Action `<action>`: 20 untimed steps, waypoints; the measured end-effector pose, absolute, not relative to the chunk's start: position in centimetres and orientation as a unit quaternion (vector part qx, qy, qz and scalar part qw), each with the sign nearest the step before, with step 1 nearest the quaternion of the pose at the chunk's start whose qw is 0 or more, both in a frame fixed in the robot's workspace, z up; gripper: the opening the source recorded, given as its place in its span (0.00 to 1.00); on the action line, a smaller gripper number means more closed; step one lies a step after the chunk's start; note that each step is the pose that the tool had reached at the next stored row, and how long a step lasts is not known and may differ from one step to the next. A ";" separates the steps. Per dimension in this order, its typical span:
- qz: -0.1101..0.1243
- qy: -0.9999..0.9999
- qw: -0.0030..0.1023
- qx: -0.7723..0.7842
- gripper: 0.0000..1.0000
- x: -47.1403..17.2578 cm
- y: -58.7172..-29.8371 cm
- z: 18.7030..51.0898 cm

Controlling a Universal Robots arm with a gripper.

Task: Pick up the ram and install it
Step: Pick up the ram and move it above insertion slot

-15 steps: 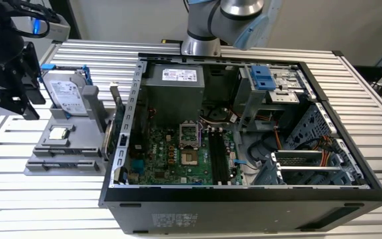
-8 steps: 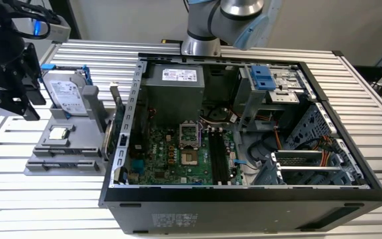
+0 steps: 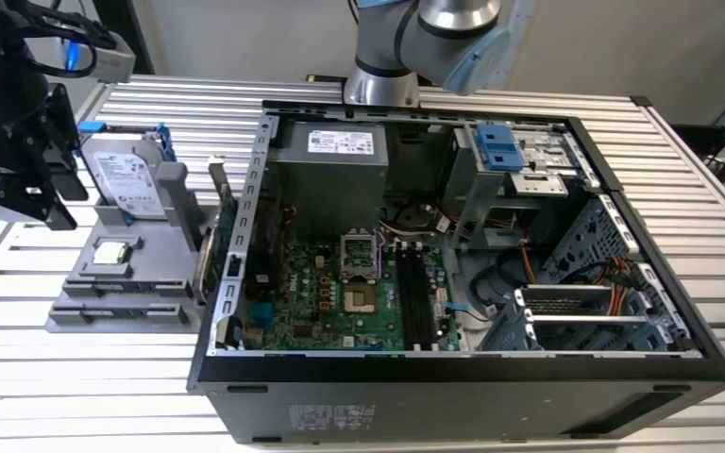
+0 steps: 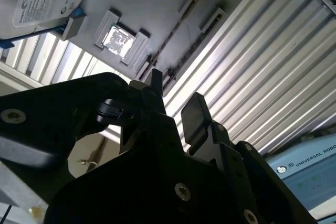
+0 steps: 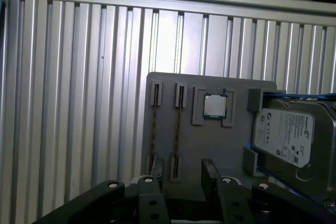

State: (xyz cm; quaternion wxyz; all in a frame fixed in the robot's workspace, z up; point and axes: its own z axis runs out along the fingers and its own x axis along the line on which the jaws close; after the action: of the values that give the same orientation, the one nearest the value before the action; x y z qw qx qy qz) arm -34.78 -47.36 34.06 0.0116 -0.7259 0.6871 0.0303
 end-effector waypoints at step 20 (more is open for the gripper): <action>0.030 0.687 0.012 -0.726 1.00 -34.8 -47.4 33.1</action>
State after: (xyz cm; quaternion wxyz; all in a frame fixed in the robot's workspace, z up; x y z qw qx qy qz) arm -34.78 -47.36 33.06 0.0116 -0.7259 0.6871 0.0303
